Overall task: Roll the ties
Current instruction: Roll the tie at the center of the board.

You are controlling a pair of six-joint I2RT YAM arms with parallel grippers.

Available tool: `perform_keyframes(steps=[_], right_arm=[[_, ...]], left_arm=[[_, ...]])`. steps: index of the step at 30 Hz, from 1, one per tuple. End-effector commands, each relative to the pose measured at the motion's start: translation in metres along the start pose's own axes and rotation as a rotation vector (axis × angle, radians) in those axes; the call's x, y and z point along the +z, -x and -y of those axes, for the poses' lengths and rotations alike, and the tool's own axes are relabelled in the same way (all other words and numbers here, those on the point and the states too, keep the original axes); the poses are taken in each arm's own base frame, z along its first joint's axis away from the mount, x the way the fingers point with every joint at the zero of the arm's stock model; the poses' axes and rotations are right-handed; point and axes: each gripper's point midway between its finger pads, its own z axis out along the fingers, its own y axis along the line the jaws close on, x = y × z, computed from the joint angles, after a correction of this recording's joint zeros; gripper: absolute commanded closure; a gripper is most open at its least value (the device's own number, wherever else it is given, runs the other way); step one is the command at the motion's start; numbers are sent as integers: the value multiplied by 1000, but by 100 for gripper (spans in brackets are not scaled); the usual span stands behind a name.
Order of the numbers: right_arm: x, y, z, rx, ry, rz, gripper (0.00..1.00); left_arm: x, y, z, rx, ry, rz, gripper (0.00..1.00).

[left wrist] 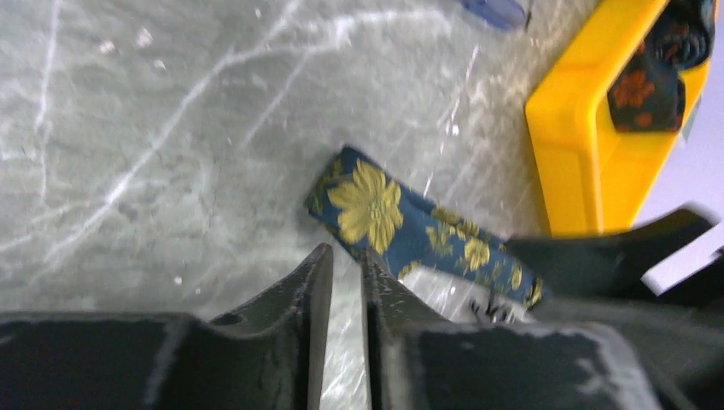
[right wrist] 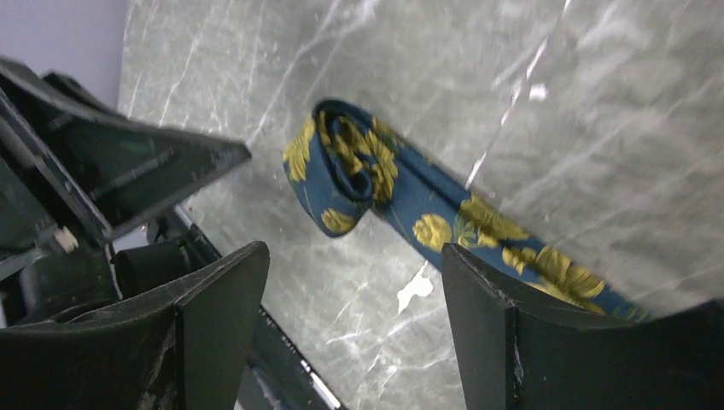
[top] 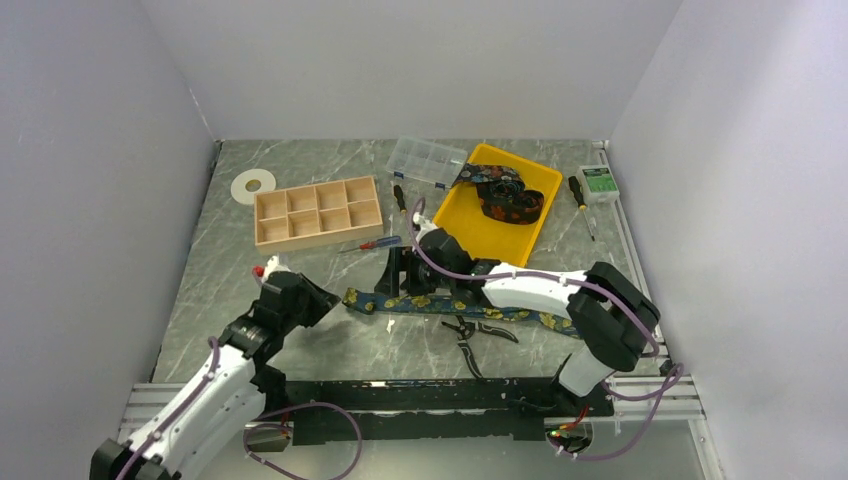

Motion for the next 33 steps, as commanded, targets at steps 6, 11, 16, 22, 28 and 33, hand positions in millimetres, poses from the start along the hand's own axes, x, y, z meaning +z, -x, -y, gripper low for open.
perform_keyframes(steps=[6,11,16,22,28,33], right_arm=[[14,-12,-34,198,192,-20,26],[34,-23,-37,183,165,-77,31],[50,-30,-26,189,111,-103,33],[62,-28,-25,165,93,-110,37],[69,-34,-18,128,81,-133,48],[73,-36,-13,73,72,-136,55]], left_arm=[[23,59,24,-71,-40,150,58],[22,70,15,-61,-46,182,42],[22,66,12,-54,-53,177,41],[22,57,5,-62,-60,164,41],[23,53,3,-55,-60,147,41],[27,48,0,-55,-62,127,41]])
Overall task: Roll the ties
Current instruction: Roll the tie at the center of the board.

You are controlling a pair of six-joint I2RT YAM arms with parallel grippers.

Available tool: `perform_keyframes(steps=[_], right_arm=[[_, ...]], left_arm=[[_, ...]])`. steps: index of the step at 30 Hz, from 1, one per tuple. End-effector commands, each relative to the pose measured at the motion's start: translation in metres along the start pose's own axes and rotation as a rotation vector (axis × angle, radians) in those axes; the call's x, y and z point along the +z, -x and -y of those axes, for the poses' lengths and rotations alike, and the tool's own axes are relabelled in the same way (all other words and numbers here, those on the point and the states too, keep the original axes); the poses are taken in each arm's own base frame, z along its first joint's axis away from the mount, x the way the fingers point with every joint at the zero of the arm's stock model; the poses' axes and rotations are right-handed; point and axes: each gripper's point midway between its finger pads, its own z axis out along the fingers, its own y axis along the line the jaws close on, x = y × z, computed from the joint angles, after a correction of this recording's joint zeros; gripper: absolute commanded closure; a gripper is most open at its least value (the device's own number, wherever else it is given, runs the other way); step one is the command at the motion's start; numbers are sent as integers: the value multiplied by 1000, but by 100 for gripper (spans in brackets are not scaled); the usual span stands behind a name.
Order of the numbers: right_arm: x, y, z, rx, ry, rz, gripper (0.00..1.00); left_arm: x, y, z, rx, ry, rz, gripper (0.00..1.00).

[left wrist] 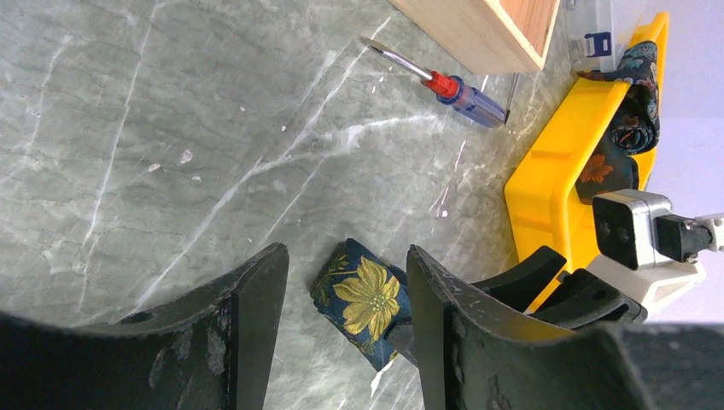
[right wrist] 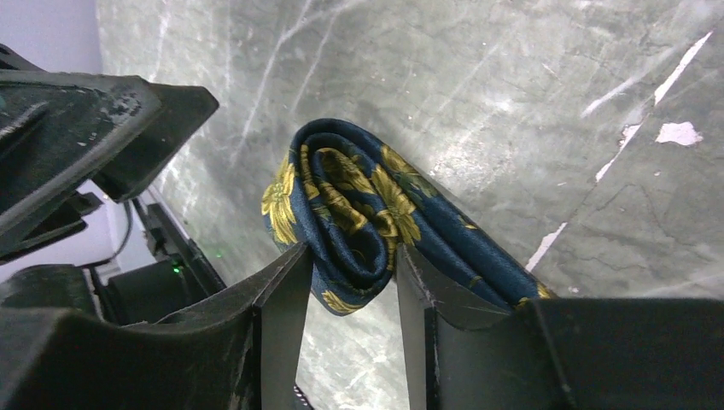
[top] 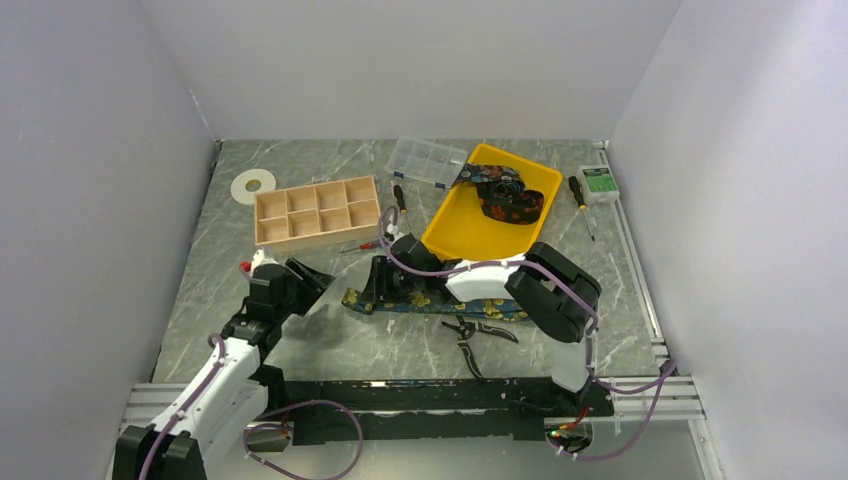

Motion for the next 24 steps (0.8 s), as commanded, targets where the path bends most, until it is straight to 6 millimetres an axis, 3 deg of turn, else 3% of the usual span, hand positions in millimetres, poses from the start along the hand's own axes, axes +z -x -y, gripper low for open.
perform_keyframes(steps=[1,9,16,24], right_arm=[[3,12,-9,-89,16,23,56],[3,20,-5,-224,-8,42,61],[9,14,0,-307,5,3,65],[11,4,14,-334,8,-26,66]], left_arm=[[3,-2,6,14,-45,-10,41],[9,-10,13,35,-101,-48,38],[18,-25,23,75,-162,-151,36],[21,-37,20,100,-188,-202,35]])
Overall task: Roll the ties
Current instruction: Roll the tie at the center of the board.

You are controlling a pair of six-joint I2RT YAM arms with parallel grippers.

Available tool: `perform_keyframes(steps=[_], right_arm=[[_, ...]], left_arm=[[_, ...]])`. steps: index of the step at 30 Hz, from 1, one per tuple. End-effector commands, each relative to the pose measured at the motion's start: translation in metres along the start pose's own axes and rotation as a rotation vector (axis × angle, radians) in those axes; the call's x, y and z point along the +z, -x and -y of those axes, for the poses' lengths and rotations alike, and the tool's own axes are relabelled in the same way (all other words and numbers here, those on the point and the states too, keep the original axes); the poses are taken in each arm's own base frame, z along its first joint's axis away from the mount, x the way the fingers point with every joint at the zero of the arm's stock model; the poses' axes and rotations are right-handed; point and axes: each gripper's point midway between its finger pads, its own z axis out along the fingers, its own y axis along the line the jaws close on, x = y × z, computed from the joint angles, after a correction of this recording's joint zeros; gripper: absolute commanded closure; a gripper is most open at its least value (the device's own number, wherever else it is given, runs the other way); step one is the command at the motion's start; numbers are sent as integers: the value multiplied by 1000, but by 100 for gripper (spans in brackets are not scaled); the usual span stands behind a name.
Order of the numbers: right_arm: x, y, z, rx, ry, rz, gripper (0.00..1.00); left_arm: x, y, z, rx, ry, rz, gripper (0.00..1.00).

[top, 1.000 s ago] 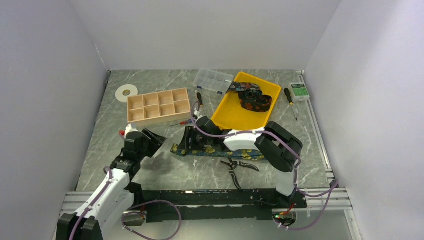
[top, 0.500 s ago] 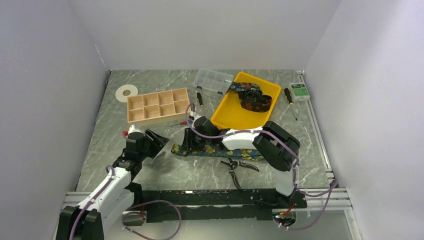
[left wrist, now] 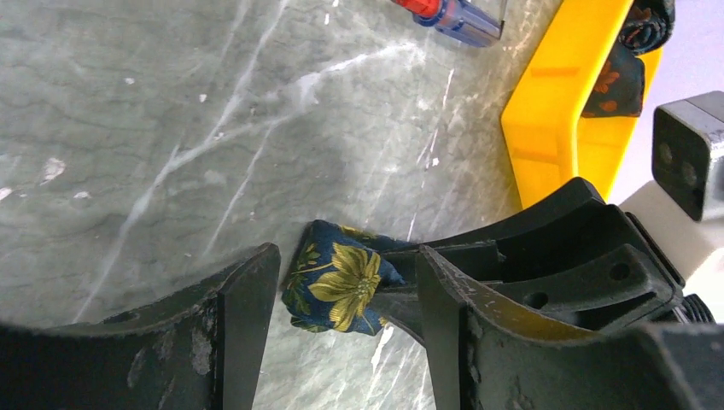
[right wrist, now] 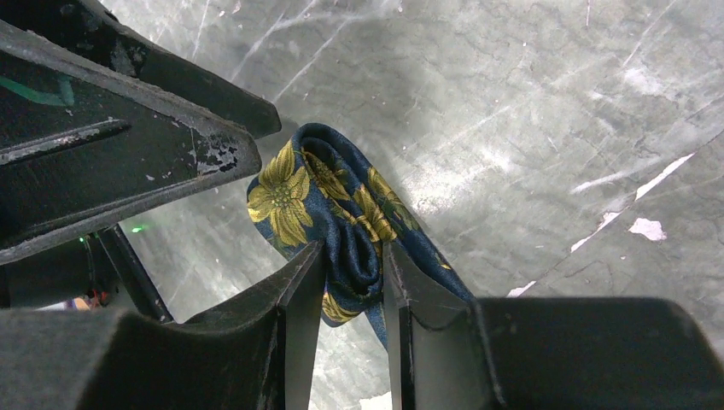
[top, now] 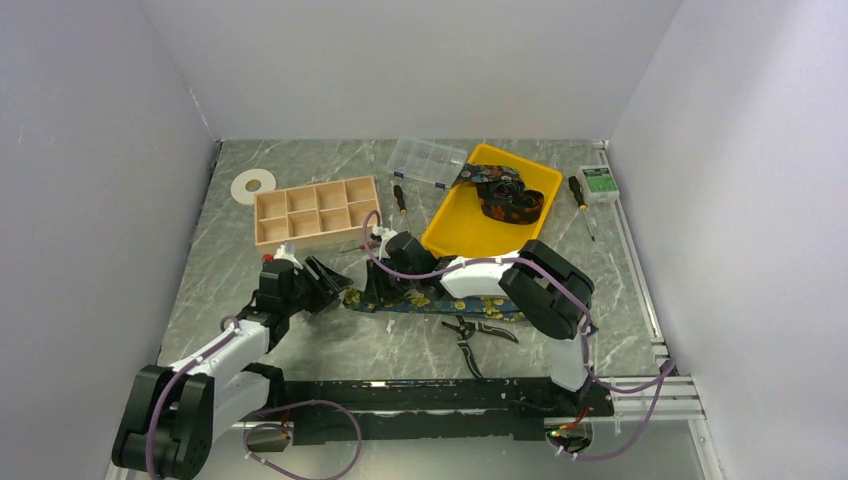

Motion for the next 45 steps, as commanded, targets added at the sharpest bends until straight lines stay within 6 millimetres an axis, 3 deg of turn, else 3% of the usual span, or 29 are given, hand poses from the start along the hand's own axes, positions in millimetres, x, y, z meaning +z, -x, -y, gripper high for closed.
perform_keyframes(steps=[1,17,31,39,45], right_arm=[[2,0,2,-42,18,5,66],[-5,-14,14,-11,20,14,67],[-7,-4,8,-11,32,31,67],[-25,11,3,45,-8,83,36],[-49,20,0,99,-49,140,36]], left_arm=[[1,0,15,57,-93,-10,35],[13,-30,-2,59,-84,-170,44],[-2,-37,-1,81,-98,-173,80],[-8,-38,-13,77,-13,-115,92],[-11,-36,-19,110,73,-63,97]])
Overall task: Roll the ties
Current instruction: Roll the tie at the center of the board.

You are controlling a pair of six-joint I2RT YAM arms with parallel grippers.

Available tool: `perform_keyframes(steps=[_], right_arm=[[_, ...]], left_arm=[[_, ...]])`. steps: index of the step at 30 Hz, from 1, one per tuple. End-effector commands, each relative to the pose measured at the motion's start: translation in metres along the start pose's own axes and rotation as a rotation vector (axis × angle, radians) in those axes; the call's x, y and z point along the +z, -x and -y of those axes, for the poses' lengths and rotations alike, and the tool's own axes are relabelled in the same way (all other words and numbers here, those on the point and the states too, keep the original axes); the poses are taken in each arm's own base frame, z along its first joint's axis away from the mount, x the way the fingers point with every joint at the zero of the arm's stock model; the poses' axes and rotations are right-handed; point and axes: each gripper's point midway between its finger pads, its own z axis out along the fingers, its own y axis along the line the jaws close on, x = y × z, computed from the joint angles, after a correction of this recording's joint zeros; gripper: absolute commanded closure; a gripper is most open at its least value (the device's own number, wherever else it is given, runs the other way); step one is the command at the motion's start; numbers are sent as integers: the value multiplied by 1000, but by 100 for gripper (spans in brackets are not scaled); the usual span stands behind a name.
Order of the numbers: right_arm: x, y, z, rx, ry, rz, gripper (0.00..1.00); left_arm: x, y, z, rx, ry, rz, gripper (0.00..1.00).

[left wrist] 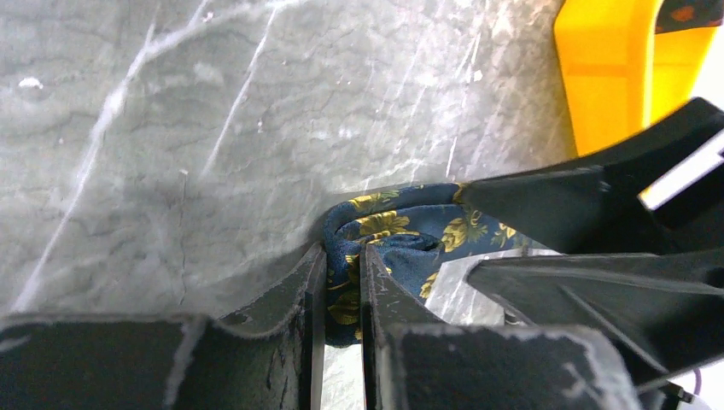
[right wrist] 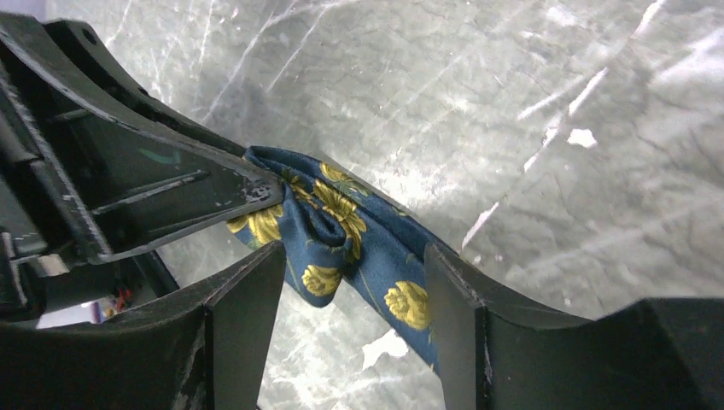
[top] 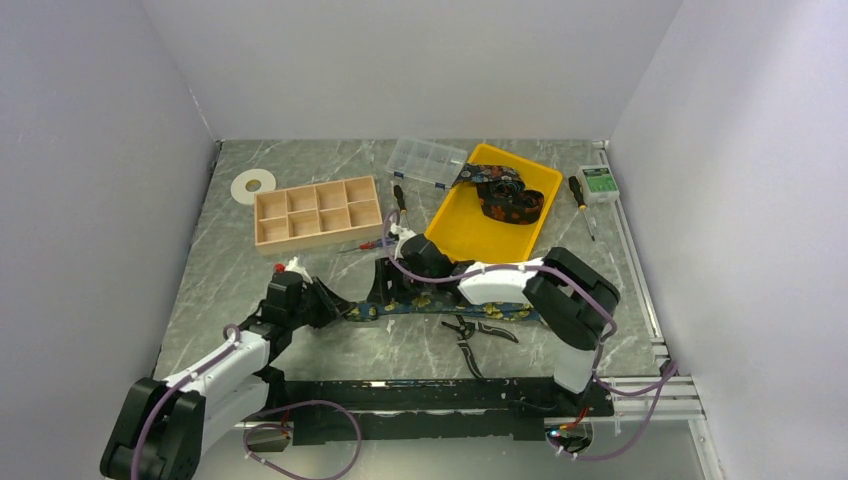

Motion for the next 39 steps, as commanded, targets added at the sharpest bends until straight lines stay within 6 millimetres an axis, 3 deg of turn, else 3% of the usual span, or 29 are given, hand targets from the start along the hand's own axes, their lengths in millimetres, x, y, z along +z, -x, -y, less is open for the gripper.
perform_keyframes(steps=[1,6,10,15,24,33,39], right_arm=[[-25,20,-8,48,-21,88,38],[-34,14,-12,62,6,87,54],[-32,7,-18,68,52,64,60],[-18,5,-39,83,118,32,61],[11,9,-53,123,167,-2,64],[42,-1,-41,155,138,-59,69],[37,2,-38,159,131,-33,65]], left_arm=[[-4,5,-10,23,117,49,97],[-13,17,-11,78,238,105,97],[-20,24,-15,103,342,124,97],[-25,32,-12,128,397,145,97],[-29,37,-4,155,415,159,97],[-31,38,4,210,454,150,97],[-34,46,9,289,552,153,97]])
